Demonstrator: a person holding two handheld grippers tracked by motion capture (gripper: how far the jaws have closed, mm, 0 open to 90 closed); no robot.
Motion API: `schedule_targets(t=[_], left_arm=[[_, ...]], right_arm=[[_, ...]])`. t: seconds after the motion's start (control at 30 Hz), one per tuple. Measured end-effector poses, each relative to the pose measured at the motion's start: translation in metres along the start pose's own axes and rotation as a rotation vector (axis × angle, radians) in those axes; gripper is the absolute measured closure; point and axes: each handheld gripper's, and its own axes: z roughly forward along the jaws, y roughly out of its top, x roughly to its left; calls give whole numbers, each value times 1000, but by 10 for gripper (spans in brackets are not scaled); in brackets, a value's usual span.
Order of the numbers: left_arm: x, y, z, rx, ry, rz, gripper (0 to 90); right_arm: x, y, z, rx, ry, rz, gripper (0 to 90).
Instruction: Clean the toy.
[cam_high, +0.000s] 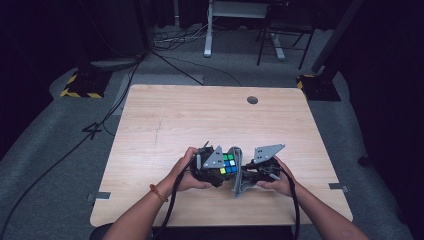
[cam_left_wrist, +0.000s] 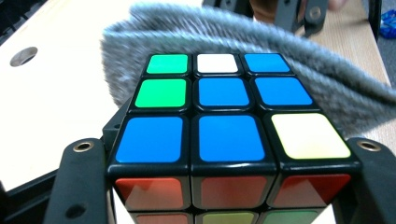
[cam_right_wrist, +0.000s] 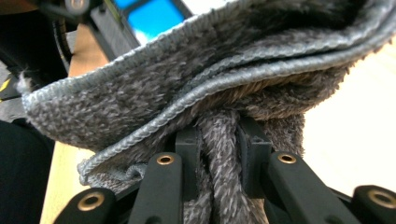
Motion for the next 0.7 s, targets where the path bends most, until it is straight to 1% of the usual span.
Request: schedule_targets(t=[0.07,0.1,0.13,0.17,0.2,0.23,0.3,0.37,0.43,0.5,0.53,0.6,0.67,0.7], left_arm=[[3,-1,-2,-7,-4,-14,332],[3,-2,-1,2,-13,-19,332],[3,-3,0,11,-11,-14,331],[2,-4,1,23,-13,-12,331],[1,-6,3,28,-23,-12,331],[0,-6,5,44,-31,-8,331],[-1,-7,7,56,-43,-2,330],[-3,-6,9,51,-51,-1,330],[-6,-3,10,47,-65,9,330],[-10,0,10,46,-72,27,331],[-12,1,11,44,-75,37,331],[-15,4,10,29,-90,40,331],[-17,6,8,13,-84,43,332],[-17,7,7,-4,-85,41,332]], right_arm=[[2,0,2,19,16,-11,742],[3,0,2,20,15,-16,742],[5,1,1,22,5,-29,742],[6,2,0,18,-5,-36,742],[6,3,-2,5,-15,-41,742],[6,4,-5,-3,-21,-40,742],[6,5,-11,-34,-35,-43,743],[4,7,-17,-56,-43,-35,742],[3,8,-22,-84,-67,-34,742],[1,8,-25,-91,-80,-28,742],[0,8,-25,-92,-85,-23,742],[-2,7,-24,-79,-88,-18,742],[-2,6,-21,-59,-83,-18,742],[-2,5,-19,-48,-81,-20,742]])
